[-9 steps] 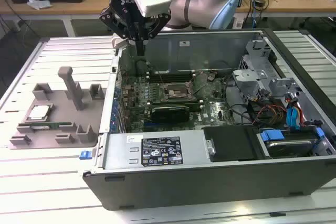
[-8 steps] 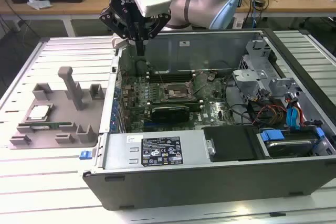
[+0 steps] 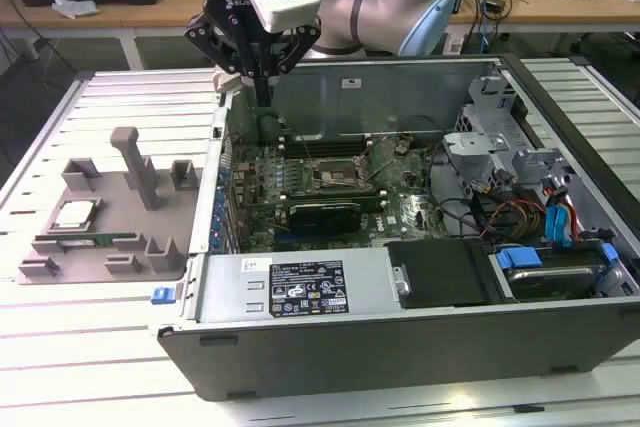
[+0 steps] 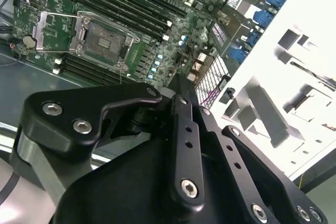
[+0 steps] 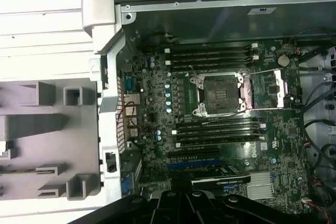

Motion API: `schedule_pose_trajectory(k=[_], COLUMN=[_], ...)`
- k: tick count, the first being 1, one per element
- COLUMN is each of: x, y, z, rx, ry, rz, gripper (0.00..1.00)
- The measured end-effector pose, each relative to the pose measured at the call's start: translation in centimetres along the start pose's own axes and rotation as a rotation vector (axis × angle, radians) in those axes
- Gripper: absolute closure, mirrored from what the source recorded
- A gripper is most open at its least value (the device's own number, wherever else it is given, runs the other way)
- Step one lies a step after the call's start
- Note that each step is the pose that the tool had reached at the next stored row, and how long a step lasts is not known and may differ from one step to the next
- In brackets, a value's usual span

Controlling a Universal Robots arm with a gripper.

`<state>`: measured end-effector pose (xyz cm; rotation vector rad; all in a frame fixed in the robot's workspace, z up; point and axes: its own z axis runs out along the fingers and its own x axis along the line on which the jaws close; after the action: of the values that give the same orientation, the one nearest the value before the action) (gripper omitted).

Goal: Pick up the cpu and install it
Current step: 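Reach for the cpu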

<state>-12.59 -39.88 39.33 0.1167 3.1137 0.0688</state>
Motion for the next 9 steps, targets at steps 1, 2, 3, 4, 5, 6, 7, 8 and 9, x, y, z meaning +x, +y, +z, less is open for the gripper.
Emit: schedule_pose_trajectory(k=[1, 2, 3, 4, 5, 6, 7, 8, 9], x=[0.27, 0.54, 1.02, 1.16, 1.28, 1.56, 1.67, 1.77, 1.88], y=[-0.02, -0.04, -0.08, -0.09, -0.10, -0.12, -0.12, -0.13, -0.14], z=[-0.01, -0.01, -0.02, -0.03, -0.03, -0.04, -0.04, -0.04, -0.04], rx=[0.0000, 0.0000, -0.0001, -0.0001, -0.0001, -0.0001, -0.0001, -0.0001, -0.0002], ry=[0.0001, 0.0000, 0.0000, 0.0000, 0.0000, 0.0000, 0.0000, 0.0000, -0.0001], rz=[0.000, 0.000, 0.000, 0.000, 0.000, 0.000, 0.000, 0.000, 0.000], gripper=[0.89, 0.89, 0.89, 0.89, 0.89, 0.89, 0.89, 0.89, 0.89])
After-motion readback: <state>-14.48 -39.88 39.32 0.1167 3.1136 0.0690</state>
